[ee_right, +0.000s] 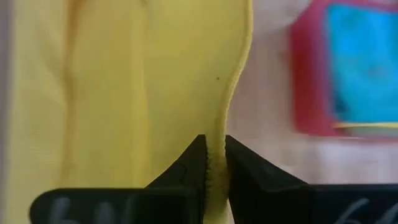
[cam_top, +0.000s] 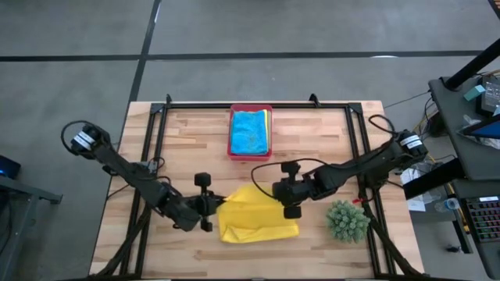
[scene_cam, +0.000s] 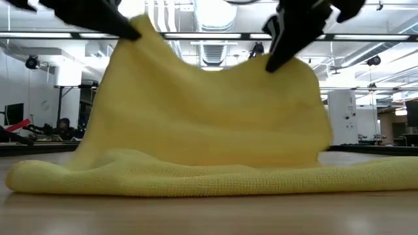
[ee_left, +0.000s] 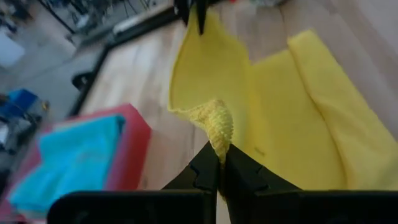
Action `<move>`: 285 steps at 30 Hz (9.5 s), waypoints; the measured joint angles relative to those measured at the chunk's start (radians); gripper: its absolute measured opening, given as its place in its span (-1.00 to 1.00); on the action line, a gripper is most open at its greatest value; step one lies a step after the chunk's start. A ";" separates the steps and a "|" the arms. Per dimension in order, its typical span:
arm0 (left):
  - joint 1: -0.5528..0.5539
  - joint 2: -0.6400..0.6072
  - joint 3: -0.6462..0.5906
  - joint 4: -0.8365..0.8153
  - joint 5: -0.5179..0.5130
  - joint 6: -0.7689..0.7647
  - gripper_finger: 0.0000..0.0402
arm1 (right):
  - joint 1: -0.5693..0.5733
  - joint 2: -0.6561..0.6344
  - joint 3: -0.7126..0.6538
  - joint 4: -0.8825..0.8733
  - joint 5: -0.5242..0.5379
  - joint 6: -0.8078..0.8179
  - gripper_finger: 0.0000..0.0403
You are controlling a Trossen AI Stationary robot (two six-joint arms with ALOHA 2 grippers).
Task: Fold microfiber towels
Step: Fold the yellow towel
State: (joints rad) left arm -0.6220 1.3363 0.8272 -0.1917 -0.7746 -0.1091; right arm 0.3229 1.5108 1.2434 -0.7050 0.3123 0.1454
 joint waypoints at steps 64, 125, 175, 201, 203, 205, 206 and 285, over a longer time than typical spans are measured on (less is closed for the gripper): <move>0.095 -0.428 0.228 -0.262 0.196 0.403 -1.00 | -0.081 -0.065 0.702 -0.419 -0.073 -0.321 -0.81; 0.086 -0.051 0.221 0.132 -0.385 0.123 -1.00 | 0.185 0.239 -0.123 0.902 0.386 -0.166 -0.29; 0.125 -0.059 0.219 0.139 -0.382 0.173 -1.00 | 0.018 0.720 0.076 1.742 0.833 -1.034 -0.96; 0.118 -0.062 0.215 0.480 -0.148 0.248 -1.00 | 0.165 -0.132 -0.382 1.060 0.287 -0.352 -0.96; 0.118 -0.063 0.215 0.482 -0.148 0.231 -1.00 | 0.174 -0.189 -0.414 1.056 0.290 -0.352 -0.96; 0.118 -0.063 0.216 0.505 -0.148 0.202 -1.00 | 0.185 -0.231 -0.451 1.058 0.284 -0.386 -0.96; 0.117 -0.063 0.216 0.541 -0.148 0.196 -1.00 | 0.190 -0.240 -0.467 1.055 0.284 -0.415 -0.96; 0.138 -0.365 0.185 0.062 -0.032 0.175 -1.00 | 0.012 -0.374 0.146 0.096 0.205 -0.481 -0.96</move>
State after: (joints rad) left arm -0.4838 0.9711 1.0119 -0.1295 -0.8062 0.0658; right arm 0.3348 1.1364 1.3892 -0.6094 0.5169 -0.3357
